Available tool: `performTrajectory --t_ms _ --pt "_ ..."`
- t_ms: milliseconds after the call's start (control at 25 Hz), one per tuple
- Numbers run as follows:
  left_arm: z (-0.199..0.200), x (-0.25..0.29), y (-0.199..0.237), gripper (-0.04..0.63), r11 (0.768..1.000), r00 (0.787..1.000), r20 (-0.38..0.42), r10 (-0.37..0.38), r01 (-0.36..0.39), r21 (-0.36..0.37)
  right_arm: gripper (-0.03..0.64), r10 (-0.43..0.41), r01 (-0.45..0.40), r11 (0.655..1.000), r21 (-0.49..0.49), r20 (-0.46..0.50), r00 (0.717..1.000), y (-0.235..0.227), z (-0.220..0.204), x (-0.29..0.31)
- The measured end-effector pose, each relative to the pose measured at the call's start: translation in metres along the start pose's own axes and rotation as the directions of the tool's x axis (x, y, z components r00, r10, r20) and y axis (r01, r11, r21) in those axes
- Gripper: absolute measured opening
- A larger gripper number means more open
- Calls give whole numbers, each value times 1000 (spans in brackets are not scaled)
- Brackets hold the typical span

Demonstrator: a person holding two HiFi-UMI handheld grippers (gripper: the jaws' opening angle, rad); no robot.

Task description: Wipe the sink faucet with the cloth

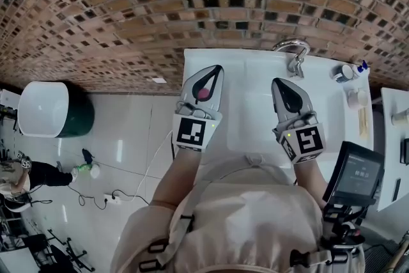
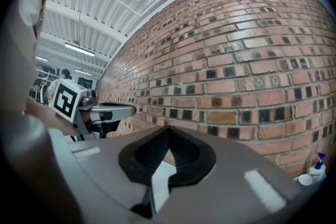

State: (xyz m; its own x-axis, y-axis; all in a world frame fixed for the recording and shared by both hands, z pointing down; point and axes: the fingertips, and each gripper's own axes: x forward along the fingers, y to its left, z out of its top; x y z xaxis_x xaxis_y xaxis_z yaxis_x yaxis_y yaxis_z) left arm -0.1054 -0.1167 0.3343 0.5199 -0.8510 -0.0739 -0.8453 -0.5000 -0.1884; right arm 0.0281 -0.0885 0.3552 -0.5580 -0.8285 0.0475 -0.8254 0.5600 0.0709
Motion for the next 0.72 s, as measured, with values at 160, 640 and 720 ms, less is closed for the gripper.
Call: performTrajectory --t_ms 160,640,720 --pt "-6 -2 2 5 1000 1000 -6 13 -14 -12 -14 22 -22 1000 -9 4 1000 6 1 2" --pt "-7 -1 2 5 1000 1000 -8 -3 2 -30 -14 49 -49 999 -15 21 999 13 7 6" --pt "-6 -1 1 5 999 1000 -9 -13 13 -30 -14 49 -48 999 -17 19 999 14 8 7"
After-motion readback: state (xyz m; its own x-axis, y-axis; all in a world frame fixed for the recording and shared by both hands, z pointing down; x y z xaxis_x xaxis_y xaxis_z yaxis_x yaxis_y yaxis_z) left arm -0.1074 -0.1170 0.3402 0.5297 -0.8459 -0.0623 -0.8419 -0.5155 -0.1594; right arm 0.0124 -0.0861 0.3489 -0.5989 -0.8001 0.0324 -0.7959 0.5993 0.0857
